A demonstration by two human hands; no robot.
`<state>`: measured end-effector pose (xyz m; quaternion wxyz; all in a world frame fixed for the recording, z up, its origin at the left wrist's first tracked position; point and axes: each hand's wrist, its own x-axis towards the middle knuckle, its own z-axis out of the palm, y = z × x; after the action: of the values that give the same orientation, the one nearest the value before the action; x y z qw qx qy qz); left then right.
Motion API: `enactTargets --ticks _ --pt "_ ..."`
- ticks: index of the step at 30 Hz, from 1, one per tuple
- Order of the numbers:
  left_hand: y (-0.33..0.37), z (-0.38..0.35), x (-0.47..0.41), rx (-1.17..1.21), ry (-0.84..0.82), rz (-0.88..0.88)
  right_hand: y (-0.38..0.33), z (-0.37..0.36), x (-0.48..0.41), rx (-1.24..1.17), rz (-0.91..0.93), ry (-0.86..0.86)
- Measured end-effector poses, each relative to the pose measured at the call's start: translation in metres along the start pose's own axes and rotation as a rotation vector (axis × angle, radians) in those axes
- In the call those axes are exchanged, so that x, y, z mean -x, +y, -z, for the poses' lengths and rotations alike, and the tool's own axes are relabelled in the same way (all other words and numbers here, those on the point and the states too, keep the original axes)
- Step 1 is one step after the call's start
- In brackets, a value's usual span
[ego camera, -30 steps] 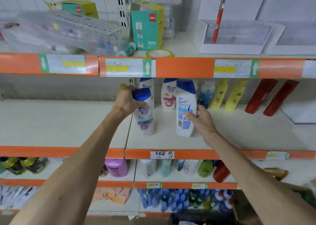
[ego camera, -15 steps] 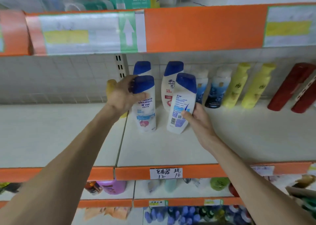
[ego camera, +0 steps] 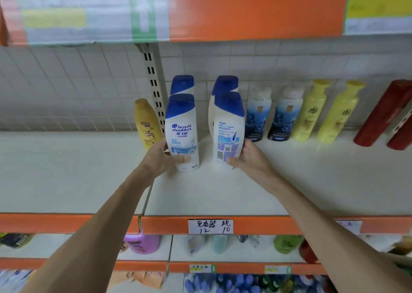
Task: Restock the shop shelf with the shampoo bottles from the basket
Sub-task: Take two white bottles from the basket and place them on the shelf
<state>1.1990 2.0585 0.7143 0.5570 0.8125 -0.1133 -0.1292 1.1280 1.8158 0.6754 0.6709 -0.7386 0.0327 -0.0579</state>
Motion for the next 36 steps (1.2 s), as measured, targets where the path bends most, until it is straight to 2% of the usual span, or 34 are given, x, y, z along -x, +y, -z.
enactTargets --ticks 5,17,19,22,24,26,28,33,36 --pt "0.003 0.000 -0.008 -0.033 0.014 0.032 -0.002 -0.008 -0.010 0.102 -0.084 0.079" --pt "0.008 0.000 -0.019 -0.056 0.003 0.004 0.001 -0.008 -0.018 0.122 -0.088 0.074" --pt "0.006 0.000 -0.019 -0.054 0.007 0.011 0.002 -0.015 -0.016 0.152 -0.077 0.157" --pt "0.004 0.002 -0.020 -0.052 0.001 0.018 0.005 -0.037 -0.012 0.240 -0.036 0.422" --pt "0.004 0.001 -0.021 -0.046 0.000 0.022 0.006 -0.047 -0.010 0.223 -0.015 0.490" --pt "0.004 0.001 -0.021 -0.040 0.001 0.029 0.008 -0.046 -0.010 0.192 -0.019 0.437" --pt "0.004 0.001 -0.022 -0.035 0.002 0.032 0.004 -0.035 -0.008 0.169 -0.061 0.312" --pt "0.000 0.002 -0.024 -0.023 -0.006 0.028 -0.026 0.005 -0.008 -0.017 -0.161 -0.265" --pt "-0.002 0.002 -0.025 -0.037 -0.005 0.030 -0.041 0.016 -0.015 -0.008 -0.229 -0.470"
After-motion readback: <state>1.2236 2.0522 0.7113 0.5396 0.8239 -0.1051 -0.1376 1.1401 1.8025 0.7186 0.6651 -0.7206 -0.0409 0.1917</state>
